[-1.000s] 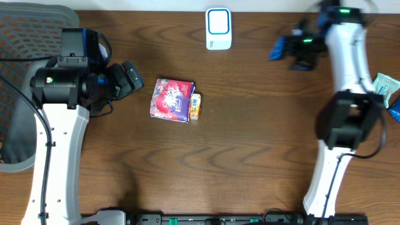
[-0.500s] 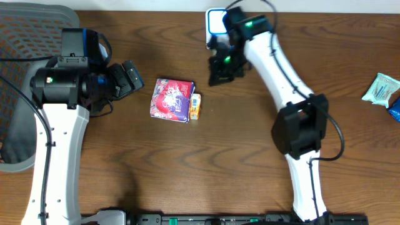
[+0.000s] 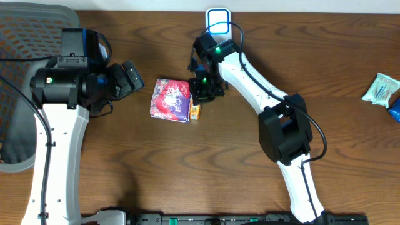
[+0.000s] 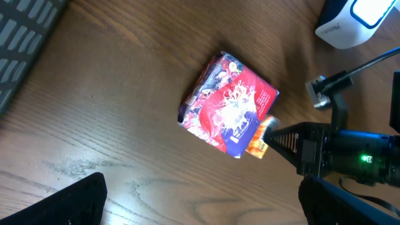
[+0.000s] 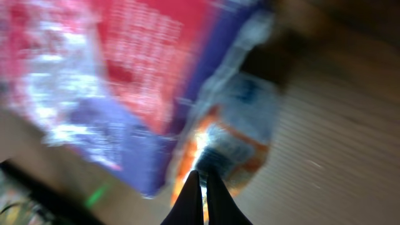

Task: Scan the item barcode
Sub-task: 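Move the right gripper back toward the orange Kleenex pack, then grasp the orange Kleenex pack with the right gripper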

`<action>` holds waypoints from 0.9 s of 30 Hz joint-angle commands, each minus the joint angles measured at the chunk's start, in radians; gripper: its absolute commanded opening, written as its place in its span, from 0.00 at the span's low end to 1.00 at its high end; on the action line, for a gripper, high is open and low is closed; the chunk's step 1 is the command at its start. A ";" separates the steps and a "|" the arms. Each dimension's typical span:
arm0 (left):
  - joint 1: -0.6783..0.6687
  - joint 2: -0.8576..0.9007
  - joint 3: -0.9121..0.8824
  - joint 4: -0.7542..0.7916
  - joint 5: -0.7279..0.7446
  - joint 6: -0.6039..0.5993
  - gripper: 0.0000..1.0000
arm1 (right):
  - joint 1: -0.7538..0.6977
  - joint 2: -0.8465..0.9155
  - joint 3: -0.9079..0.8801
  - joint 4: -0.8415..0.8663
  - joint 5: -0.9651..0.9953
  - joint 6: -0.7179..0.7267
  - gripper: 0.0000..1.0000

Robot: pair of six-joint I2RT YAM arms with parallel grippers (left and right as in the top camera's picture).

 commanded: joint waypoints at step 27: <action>0.004 -0.002 0.006 -0.003 -0.006 0.010 0.98 | 0.137 0.000 0.029 -0.105 0.600 0.291 0.50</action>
